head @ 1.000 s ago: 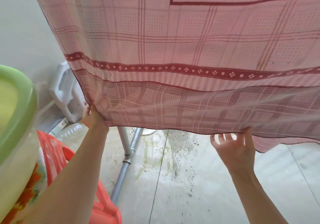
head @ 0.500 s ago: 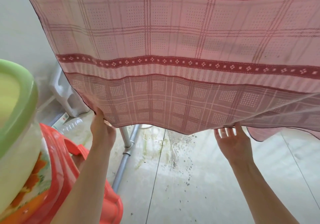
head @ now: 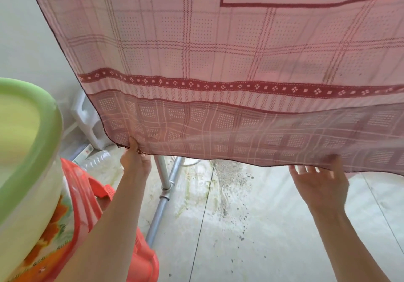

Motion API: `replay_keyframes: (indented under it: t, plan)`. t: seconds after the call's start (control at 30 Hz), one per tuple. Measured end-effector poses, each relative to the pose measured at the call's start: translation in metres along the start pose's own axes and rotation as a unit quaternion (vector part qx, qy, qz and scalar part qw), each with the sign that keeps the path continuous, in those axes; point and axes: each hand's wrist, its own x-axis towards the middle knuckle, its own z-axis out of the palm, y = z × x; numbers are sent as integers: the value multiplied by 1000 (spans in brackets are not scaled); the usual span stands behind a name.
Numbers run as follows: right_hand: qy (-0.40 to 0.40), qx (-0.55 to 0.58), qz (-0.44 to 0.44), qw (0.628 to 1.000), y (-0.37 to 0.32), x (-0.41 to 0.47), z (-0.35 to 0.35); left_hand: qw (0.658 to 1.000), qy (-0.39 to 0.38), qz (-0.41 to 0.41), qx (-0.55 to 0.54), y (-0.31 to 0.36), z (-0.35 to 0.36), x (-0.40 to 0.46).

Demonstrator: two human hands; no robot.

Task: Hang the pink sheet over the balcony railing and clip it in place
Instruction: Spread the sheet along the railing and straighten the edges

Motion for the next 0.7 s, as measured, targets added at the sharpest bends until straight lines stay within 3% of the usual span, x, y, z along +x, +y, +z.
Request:
replay_keyframes:
  t: [0.13, 0.37, 0.7]
  plan:
    - [26, -3, -21, 999, -15, 0, -2, 1000, -12, 1, 6, 1, 3, 10]
    - [77, -8, -46, 996, -20, 8, -23, 983, -178, -9, 54, 2, -11, 5]
    - [71, -17, -40, 997, -20, 18, -14, 993, -121, -14, -6, 6, -7, 0]
